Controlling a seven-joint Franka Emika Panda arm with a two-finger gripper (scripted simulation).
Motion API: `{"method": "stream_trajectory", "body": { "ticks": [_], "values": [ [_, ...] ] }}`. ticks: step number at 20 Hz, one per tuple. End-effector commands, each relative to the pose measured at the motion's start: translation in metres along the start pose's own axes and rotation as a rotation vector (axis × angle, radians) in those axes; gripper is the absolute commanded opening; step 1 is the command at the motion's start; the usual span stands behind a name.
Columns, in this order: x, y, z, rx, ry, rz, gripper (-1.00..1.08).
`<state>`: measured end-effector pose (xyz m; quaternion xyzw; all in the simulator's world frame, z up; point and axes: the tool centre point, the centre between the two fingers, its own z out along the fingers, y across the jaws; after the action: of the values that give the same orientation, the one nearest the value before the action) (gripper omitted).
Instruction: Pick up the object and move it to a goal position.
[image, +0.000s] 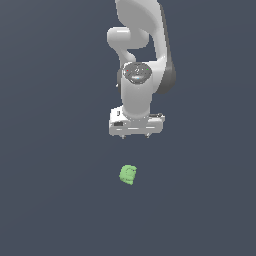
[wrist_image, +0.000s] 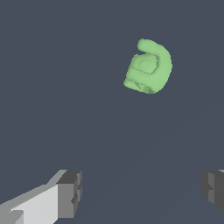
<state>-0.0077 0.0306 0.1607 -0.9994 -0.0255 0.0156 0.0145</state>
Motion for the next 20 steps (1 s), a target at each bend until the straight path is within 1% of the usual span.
{"method": "stream_trajectory", "body": {
  "ticks": [1, 3, 8, 10, 15, 20],
  "values": [
    [0.0, 0.0, 0.0, 0.0, 0.0, 0.0, 1.0],
    [0.0, -0.003, 0.0, -0.001, 0.0, -0.008, 1.0],
    [0.0, -0.028, 0.003, -0.009, 0.001, -0.08, 1.0],
    [-0.001, -0.032, 0.003, -0.011, 0.001, -0.094, 1.0],
    [0.001, -0.029, 0.003, -0.01, 0.001, -0.082, 1.0],
    [0.012, -0.025, 0.007, -0.009, 0.003, -0.046, 1.0]
  ]
}}
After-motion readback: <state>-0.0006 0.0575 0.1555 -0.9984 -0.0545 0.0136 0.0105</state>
